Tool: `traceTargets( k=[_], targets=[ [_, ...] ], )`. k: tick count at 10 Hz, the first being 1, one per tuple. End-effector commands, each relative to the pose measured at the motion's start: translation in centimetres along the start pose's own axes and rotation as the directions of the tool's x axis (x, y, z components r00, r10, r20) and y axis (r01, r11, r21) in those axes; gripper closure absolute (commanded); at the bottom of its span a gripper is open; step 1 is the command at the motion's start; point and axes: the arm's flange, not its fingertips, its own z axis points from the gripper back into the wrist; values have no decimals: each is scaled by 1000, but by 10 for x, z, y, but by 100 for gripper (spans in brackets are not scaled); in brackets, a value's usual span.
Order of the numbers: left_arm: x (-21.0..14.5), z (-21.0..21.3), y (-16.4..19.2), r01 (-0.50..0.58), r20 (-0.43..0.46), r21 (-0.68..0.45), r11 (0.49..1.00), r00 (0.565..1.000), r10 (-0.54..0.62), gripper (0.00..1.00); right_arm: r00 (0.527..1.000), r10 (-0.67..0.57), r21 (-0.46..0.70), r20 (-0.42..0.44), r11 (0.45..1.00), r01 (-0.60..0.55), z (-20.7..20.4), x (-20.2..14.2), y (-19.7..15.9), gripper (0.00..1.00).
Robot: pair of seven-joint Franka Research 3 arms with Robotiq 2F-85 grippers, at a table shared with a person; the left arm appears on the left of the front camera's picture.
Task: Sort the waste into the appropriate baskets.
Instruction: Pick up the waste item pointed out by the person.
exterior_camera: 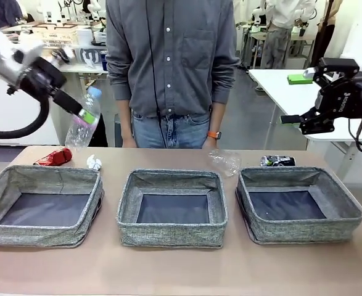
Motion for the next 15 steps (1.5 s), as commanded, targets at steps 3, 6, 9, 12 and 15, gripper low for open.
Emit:
traceTargets(
  k=[3,6,9,12,15],
  targets=[
    [0,0,0,0,0,0,1000,1000,0,61,1000,-9,20,3,1000,9,-2,3,5,0],
    [0,0,0,0,0,0,1000,1000,0,61,1000,-9,20,3,1000,9,-2,3,5,0],
    [48,13,-51,-322,-274,266,908,878,392,61,1000,-9,20,3,1000,9,-2,3,5,0],
    [112,-2,-148,-377,-366,414,828,764,531,61,1000,-9,20,3,1000,9,-2,3,5,0],
    [169,-46,-215,-654,-145,514,554,571,808,61,1000,-9,20,3,1000,9,-2,3,5,0]
  ],
)
